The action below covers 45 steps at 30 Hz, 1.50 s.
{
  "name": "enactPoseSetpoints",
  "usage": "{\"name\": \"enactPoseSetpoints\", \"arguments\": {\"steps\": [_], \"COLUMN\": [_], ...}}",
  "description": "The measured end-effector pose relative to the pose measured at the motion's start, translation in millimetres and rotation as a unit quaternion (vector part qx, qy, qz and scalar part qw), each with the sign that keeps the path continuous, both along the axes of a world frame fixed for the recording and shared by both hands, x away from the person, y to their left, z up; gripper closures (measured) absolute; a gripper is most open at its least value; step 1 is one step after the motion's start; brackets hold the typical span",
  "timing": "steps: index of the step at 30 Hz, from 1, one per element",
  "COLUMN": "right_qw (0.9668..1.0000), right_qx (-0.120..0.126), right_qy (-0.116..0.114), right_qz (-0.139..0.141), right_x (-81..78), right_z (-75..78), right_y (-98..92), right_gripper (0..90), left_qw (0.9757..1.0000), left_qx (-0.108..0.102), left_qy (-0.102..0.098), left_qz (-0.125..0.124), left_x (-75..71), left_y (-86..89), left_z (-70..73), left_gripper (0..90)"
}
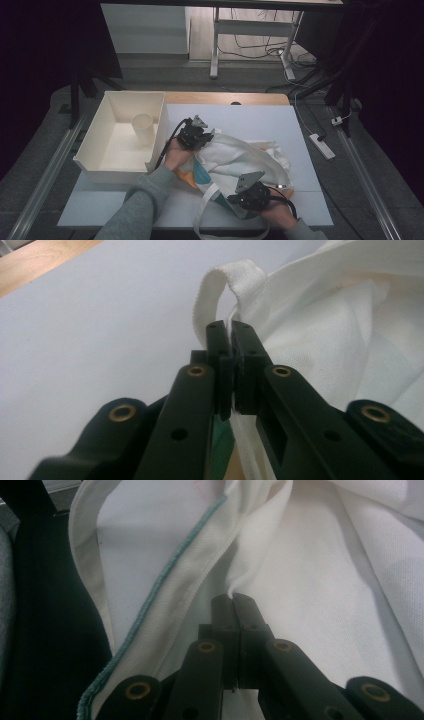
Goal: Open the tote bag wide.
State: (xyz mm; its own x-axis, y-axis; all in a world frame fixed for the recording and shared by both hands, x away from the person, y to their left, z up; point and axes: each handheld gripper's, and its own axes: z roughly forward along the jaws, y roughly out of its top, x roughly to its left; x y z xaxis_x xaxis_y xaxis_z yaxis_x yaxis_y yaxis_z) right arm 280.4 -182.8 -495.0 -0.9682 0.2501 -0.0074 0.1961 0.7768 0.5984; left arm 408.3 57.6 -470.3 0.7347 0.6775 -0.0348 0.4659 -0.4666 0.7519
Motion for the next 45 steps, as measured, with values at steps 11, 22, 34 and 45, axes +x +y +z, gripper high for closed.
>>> {"name": "enactPoseSetpoints", "arguments": {"steps": [11,22,34,45], "right_qw": [0.9999,0.9999,0.9999,0.9999], "right_qx": [0.01,0.009,0.01,0.01], "right_qy": [0.009,0.012,0.009,0.008], "right_qz": [0.001,-0.001,-0.001,-0.003], "right_x": [2.3,2.6,2.6,2.8], "right_z": [-3.0,-4.6,-4.9,-5.4], "right_y": [-1.1,-0.4,-0.2,-0.1], "right_gripper": [86.6,86.6,86.6,86.6], "left_qw": [0.9973,0.9909,0.9791,0.9722], "left_qx": [-0.025,0.065,0.142,0.18], "left_qy": [-0.045,-0.02,0.024,0.02], "left_qz": [-0.053,-0.116,-0.144,-0.148], "left_x": [-38.4,-35.8,-28.6,-29.8], "left_y": [0.2,-51.5,-63.7,-71.7], "left_z": [38.3,16.2,-14.5,-35.3], "left_gripper": [60.7,48.6,41.6,64.8]}}
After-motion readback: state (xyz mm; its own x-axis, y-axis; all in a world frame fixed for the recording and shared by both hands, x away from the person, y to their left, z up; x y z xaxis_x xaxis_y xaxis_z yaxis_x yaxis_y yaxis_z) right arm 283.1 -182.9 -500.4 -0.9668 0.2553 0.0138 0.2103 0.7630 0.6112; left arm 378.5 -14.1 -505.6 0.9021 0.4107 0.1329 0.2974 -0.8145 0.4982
